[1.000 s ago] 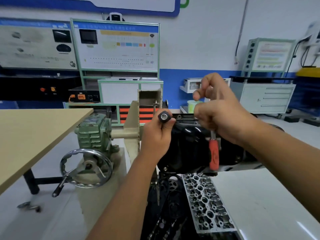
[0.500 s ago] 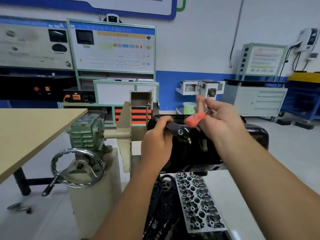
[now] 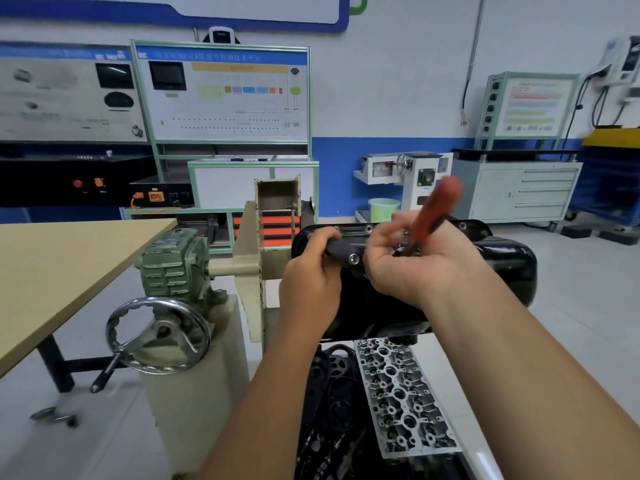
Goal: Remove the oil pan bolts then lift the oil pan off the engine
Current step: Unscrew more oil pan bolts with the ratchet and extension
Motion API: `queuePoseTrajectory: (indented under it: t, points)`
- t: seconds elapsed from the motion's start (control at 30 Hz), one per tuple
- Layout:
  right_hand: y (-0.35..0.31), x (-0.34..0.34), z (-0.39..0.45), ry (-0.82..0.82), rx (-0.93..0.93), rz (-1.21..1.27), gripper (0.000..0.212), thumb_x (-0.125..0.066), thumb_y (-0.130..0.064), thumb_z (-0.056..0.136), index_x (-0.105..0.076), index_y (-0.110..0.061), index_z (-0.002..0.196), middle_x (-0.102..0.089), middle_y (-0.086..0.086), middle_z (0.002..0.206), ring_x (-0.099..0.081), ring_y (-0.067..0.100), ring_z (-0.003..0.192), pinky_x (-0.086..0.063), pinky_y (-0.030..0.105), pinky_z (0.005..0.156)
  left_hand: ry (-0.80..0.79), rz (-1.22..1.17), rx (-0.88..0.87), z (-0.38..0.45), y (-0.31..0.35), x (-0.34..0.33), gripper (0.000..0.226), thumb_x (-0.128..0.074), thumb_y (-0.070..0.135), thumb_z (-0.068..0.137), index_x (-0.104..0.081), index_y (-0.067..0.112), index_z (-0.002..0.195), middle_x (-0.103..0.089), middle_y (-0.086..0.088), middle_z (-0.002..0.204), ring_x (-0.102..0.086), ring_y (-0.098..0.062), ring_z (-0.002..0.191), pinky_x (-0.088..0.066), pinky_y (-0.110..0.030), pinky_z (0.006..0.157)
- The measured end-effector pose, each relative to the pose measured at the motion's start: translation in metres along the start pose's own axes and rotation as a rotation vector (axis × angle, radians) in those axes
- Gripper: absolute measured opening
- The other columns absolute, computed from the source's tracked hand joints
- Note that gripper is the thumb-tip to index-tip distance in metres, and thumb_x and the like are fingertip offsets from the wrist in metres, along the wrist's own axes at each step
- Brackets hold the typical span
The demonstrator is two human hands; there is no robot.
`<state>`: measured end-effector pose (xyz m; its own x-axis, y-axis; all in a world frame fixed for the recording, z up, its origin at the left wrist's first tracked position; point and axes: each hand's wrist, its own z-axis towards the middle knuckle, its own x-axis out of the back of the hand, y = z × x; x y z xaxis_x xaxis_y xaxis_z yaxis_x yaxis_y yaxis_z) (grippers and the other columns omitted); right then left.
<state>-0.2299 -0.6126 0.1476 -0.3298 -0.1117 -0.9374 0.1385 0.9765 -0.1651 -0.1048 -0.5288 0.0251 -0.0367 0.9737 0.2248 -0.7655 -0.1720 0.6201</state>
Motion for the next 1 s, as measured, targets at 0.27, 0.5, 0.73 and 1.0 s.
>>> queuePoseTrajectory:
  t: [0.27,0.5,0.73,1.0]
  points:
    - [-0.006,0.025,-0.016,-0.055,-0.103,-0.432,0.035,-0.037,-0.025,0.110,-0.051,0.006,0.114,-0.062,0.018,0.062,-0.037,0.005,0.032,-0.028,0.012,0.029,0.038,-0.043,0.050,0.001,-0.001,0.000,0.030,-0.058,0.011,0.099,-0.060,0.037,0.112,-0.069,0.014,0.091,-0.067,-0.013,0.086,-0.055,-0.040,0.072]
    - [-0.012,0.058,-0.022,-0.199,0.363,-1.292,0.033,-0.046,-0.033,0.109,-0.058,-0.008,0.090,-0.052,0.014,0.057,-0.030,0.015,0.036,-0.028,0.018,0.035,-0.005,0.031,0.006,-0.004,0.001,0.001,0.036,-0.052,0.012,0.096,-0.056,0.041,0.116,-0.064,0.014,0.081,-0.057,-0.007,0.066,-0.040,-0.028,0.056]
    - [-0.010,0.069,-0.011,-0.517,0.779,-1.673,0.021,-0.060,-0.015,0.104,-0.058,-0.035,0.111,-0.077,0.006,0.086,-0.052,0.015,0.053,-0.045,0.026,0.051,0.036,-0.035,0.051,-0.006,-0.004,-0.005,0.038,-0.059,0.007,0.098,-0.059,0.040,0.116,-0.068,0.013,0.090,-0.066,-0.014,0.080,-0.055,-0.042,0.068]
    - [-0.003,0.070,-0.004,-0.671,0.728,-1.456,0.006,-0.067,-0.022,0.091,-0.065,-0.027,0.093,-0.066,0.011,0.081,-0.052,0.016,0.054,-0.043,0.029,0.049,0.058,-0.049,0.070,-0.005,-0.002,-0.007,0.039,-0.060,0.002,0.095,-0.059,0.039,0.110,-0.062,0.023,0.082,-0.058,-0.002,0.071,-0.044,-0.024,0.061]
